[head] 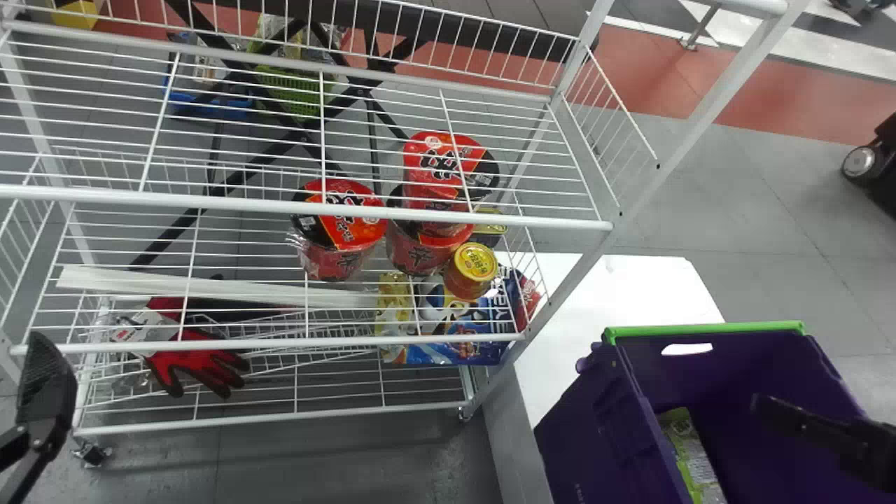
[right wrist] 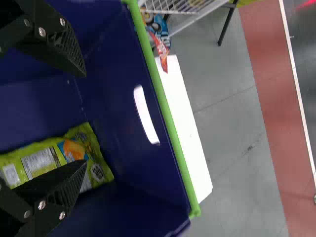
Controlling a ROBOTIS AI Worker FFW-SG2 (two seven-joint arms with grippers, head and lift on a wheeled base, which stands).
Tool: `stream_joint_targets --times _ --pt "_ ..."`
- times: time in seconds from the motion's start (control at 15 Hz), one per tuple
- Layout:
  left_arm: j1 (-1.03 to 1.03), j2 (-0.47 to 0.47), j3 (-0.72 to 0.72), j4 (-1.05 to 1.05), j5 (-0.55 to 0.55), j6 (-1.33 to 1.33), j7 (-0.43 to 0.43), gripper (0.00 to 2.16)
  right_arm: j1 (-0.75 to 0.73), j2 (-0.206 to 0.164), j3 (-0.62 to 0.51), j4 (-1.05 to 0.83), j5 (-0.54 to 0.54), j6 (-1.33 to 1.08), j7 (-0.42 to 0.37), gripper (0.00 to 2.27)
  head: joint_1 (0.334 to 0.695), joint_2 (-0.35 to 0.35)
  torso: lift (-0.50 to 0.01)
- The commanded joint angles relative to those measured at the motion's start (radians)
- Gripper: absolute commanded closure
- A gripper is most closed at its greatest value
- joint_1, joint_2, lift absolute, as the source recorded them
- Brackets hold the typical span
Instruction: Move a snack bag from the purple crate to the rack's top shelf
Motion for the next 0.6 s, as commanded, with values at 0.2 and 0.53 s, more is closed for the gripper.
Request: stream_joint_targets --times 0.2,0.53 --pt "-0.003 -0.002 0.009 0.019 0.006 0.006 0.000 0.13 0.004 -0.115 0.110 0.226 0.259 -0.079 0.186 0.29 0.695 -0.350 -0.454" --pt "-0.018 -0.002 0.014 0.057 0.009 -0.003 -0.002 0.13 0.006 -0.200 0.244 0.568 0.419 -0.303 0.349 0.29 0.695 -0.350 -0.454"
